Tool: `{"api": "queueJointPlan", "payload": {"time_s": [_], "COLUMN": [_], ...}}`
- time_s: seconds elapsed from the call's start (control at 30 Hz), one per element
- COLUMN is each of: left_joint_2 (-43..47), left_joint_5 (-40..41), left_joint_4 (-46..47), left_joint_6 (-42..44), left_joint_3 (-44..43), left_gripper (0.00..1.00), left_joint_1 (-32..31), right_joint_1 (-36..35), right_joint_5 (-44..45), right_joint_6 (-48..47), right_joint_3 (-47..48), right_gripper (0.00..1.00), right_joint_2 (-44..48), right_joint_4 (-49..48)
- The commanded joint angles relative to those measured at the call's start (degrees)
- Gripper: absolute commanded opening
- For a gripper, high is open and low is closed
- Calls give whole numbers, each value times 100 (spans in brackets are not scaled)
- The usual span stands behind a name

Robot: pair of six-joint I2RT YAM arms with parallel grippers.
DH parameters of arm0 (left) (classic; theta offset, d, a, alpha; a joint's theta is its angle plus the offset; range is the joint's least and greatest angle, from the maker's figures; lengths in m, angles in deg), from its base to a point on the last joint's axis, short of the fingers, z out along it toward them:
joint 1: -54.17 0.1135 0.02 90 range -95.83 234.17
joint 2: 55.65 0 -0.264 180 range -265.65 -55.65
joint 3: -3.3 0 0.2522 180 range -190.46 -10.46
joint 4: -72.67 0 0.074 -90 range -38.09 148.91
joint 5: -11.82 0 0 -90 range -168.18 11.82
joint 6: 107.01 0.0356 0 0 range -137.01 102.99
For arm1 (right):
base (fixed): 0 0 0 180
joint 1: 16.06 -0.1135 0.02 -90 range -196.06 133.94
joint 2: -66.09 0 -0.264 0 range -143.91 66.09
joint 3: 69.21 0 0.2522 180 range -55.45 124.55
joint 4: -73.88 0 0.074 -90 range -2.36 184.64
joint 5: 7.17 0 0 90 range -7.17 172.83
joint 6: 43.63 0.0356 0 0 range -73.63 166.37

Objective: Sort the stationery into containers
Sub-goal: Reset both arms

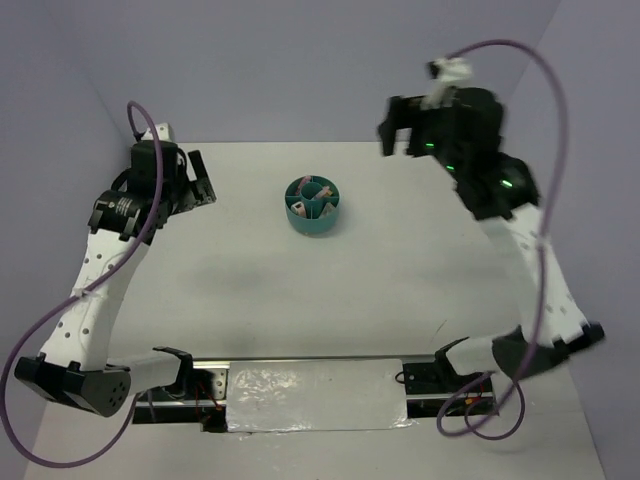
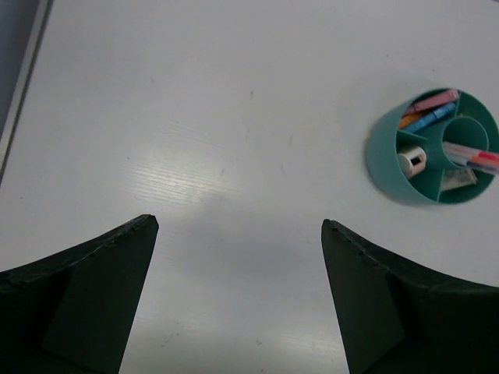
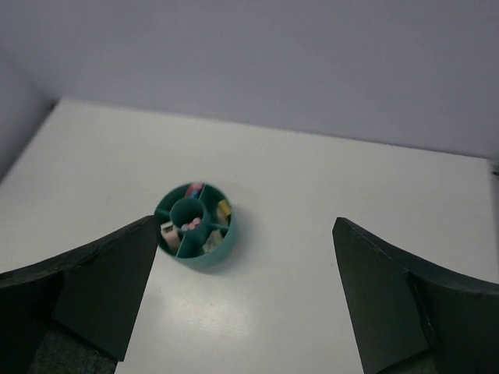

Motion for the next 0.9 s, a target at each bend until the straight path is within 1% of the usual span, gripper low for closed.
{"api": "queueJointPlan", "payload": {"time_s": [0.0, 0.03, 0.1, 0.17, 0.23, 0.27, 0.3, 0.4, 0.67, 0.87], "left_joint_2": [142, 264, 458, 660, 827, 941, 986, 1153, 1364, 1347], "left_joint_5": [136, 206, 425, 733, 997, 1102, 1216, 1454, 1349, 1349], "left_joint_4": [36, 115, 282, 222, 195, 55, -16, -191, -122, -113], "left_joint_6": [-147, -52, 54, 178, 222, 196, 126, 20, -112, -103], "left_joint_3": [-257, -196, 66, 225, 323, 375, 393, 525, 902, 912], "left_gripper": [99, 99, 99, 99, 99, 99, 99, 99, 99, 99], "left_joint_1": [280, 289, 289, 289, 289, 289, 289, 297, 280, 280], "right_joint_1": [474, 545, 581, 581, 598, 581, 607, 598, 598, 589], "right_joint_5": [825, 1104, 1387, 1669, 1792, 1793, 1767, 1608, 1661, 1617], "right_joint_6": [778, 752, 752, 857, 1119, 1217, 1287, 1472, 1411, 1455], "right_joint_3": [242, 233, 181, 50, -135, -406, -556, -979, -989, -989], "right_gripper": [100, 100, 100, 100, 100, 100, 100, 100, 100, 100], "right_joint_2": [1198, 1618, 1972, 2403, 2807, 2939, 3201, 3528, 3661, 3679], "right_joint_4": [1475, 1651, 2143, 2590, 2847, 2987, 3023, 3120, 3129, 3032]}}
